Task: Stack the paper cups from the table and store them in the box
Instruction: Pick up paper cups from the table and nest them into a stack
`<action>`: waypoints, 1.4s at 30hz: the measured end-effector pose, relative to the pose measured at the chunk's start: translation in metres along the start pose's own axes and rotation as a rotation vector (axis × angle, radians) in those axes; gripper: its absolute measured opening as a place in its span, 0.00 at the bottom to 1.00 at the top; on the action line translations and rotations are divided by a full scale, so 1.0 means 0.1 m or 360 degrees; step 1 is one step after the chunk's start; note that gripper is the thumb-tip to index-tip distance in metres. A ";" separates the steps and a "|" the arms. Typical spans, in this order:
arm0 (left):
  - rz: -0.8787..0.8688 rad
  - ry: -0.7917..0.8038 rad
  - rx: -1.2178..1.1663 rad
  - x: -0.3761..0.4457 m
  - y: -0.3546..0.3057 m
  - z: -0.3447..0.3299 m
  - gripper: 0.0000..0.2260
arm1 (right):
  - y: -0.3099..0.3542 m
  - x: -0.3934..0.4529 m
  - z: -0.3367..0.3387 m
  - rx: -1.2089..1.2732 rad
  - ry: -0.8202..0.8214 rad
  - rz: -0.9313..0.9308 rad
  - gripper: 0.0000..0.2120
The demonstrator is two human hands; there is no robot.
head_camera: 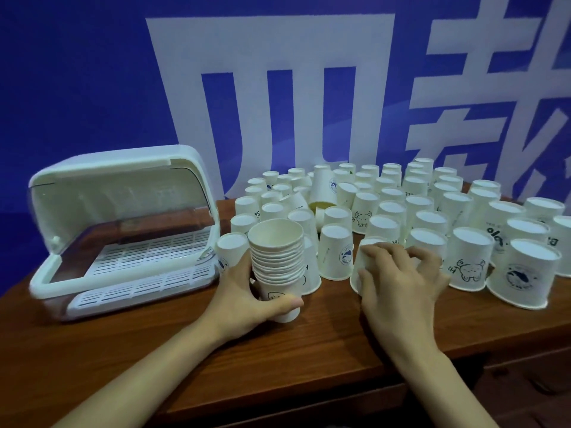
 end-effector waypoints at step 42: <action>0.0006 0.0054 -0.0083 0.05 0.07 0.00 0.38 | 0.97 0.69 0.15 0.1074 0.0882 -0.0637 0.44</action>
Point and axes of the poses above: each hand's wrist, its own x-axis towards the middle knuckle, its own z-axis out of the back of the hand, y = z × x, the point moved 1 cm from there along x, towards the middle knuckle, and after that the axes turned 14 degrees about -y, right-handed, at the moved point
